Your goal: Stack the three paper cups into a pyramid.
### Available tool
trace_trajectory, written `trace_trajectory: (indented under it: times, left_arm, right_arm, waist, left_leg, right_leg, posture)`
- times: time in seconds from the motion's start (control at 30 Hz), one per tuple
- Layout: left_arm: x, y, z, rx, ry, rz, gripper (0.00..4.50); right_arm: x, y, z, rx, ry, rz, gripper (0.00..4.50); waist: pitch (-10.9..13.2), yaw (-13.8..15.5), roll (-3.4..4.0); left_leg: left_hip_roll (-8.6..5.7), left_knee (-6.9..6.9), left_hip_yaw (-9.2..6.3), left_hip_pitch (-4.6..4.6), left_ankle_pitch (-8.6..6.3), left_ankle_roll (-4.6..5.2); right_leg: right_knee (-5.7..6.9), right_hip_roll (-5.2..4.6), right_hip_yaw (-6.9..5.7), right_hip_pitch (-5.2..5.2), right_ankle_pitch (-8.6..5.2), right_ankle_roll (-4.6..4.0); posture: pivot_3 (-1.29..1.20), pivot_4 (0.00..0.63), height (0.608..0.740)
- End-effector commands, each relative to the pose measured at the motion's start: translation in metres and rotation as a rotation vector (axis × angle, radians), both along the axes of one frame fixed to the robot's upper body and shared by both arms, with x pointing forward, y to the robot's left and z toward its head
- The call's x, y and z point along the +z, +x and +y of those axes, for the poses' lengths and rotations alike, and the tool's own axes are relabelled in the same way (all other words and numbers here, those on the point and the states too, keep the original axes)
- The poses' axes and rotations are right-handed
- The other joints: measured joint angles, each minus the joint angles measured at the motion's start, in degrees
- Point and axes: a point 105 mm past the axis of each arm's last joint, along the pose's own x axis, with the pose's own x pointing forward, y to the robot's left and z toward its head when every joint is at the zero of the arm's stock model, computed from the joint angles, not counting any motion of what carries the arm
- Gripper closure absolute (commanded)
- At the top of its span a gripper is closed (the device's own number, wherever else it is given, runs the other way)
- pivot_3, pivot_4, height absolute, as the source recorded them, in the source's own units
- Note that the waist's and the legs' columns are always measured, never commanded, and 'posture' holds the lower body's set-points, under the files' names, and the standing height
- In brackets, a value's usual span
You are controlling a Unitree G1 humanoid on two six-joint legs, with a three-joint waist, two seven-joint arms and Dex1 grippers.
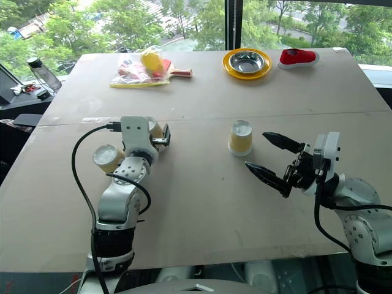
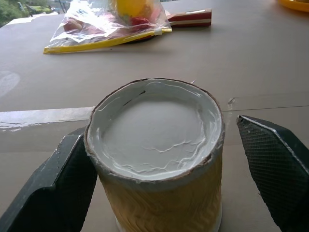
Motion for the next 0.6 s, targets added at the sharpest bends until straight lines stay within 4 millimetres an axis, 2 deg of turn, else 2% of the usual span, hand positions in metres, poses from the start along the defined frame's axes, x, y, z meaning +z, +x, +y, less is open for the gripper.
trace_trajectory:
  times: [0.03, 0.13, 0.4, 0.53, 0.6]
  left_arm:
    - [0.015, -0.001, -0.003, 0.011, -0.025, -0.059, 0.84]
    - [0.017, 0.000, -0.002, 0.038, -0.037, -0.067, 2.09]
    - [0.019, 0.001, -0.008, 0.017, -0.062, -0.068, 2.09]
    - [0.023, -0.001, -0.020, -0.097, -0.065, -0.115, 2.09]
    - [0.030, -0.004, -0.032, -0.235, -0.055, -0.171, 2.09]
  right_arm:
    - [0.009, -0.004, -0.003, 0.013, 0.005, -0.039, 0.00]
    - [0.007, -0.005, -0.004, 0.026, 0.005, -0.029, 0.00]
    - [0.007, -0.009, -0.007, 0.023, 0.003, -0.024, 0.00]
    - [0.004, -0.009, -0.011, -0.005, 0.000, -0.016, 0.00]
    - [0.003, -0.010, -0.013, -0.017, -0.002, -0.013, 0.00]
  waist:
    - [0.00, 0.02, 0.00]
    - [-0.01, 0.11, -0.01]
    - [-0.01, 0.13, -0.01]
    - [-0.01, 0.20, -0.01]
    - [-0.01, 0.23, -0.01]
  left_leg:
    - [0.00, 0.00, 0.00, 0.00, 0.00, 0.00]
    - [0.00, 0.01, 0.01, 0.00, 0.00, 0.00]
    - [0.00, 0.02, 0.01, 0.00, 0.00, 0.00]
    - [0.00, 0.02, 0.01, -0.01, 0.00, 0.00]
    - [0.00, 0.02, 0.01, -0.01, 0.00, 0.00]
  right_leg:
    - [0.00, 0.00, 0.00, 0.00, 0.00, 0.00]
    - [0.00, 0.00, 0.00, 0.01, 0.00, 0.00]
    - [0.01, 0.00, 0.00, 0.00, 0.00, 0.01]
    - [0.01, 0.00, 0.00, 0.00, 0.00, 0.01]
    - [0.01, 0.00, 0.00, 0.00, 0.00, 0.01]
  posture:
    - [0.00, 0.150, 0.740]
    - [0.00, 0.150, 0.740]
    - [0.00, 0.150, 0.740]
    - [0.00, 0.150, 0.740]
    - [0.00, 0.150, 0.740]
